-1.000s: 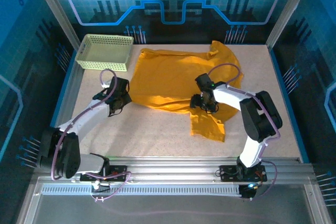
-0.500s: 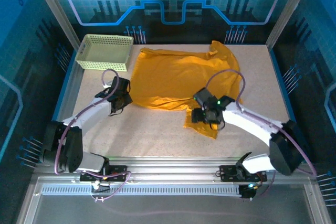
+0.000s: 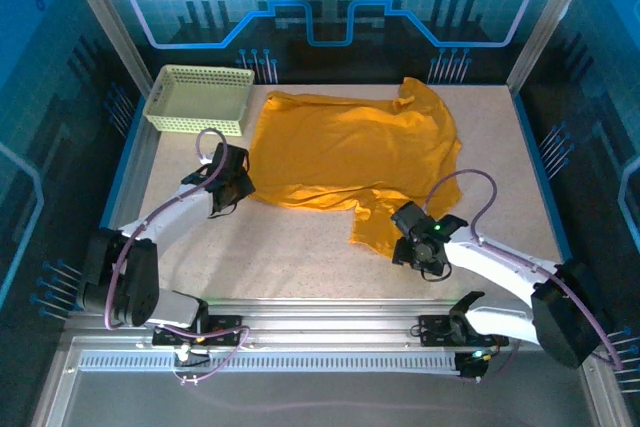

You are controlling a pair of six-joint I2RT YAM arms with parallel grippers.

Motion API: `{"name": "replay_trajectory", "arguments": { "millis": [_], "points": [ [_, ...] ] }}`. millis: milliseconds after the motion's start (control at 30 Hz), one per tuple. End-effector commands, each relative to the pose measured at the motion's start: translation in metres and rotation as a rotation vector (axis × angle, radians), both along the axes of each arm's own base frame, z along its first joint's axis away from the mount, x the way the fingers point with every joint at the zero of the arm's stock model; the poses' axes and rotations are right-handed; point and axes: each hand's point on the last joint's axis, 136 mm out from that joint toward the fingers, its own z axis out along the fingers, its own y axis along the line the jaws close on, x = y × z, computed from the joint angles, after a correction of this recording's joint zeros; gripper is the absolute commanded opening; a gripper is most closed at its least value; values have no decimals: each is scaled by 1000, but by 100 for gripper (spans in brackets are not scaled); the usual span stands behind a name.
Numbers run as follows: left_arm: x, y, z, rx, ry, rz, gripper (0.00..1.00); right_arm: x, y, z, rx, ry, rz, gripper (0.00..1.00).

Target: Fold the inside-out t-shirt

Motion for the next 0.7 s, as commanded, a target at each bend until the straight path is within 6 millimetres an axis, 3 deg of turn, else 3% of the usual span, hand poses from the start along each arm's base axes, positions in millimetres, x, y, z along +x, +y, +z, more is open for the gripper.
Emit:
{"name": "replay_trajectory", "arguments": {
  "millis": [0,133,400,667],
  "points": [
    [7,-1,7,-16,-22,-10,0,12,6,0,65,-36,-7,67],
    [6,-1,8,-14,-23,-9,0,16,8,-4,65,-16,-6,61],
    [7,0,9,-4,-27,-7,0,2,4,-15,-20,57,-3,47],
    [10,0,15,-7,-41,-4,0,4,5,-16,-94,71,20,17]
  ]
}}
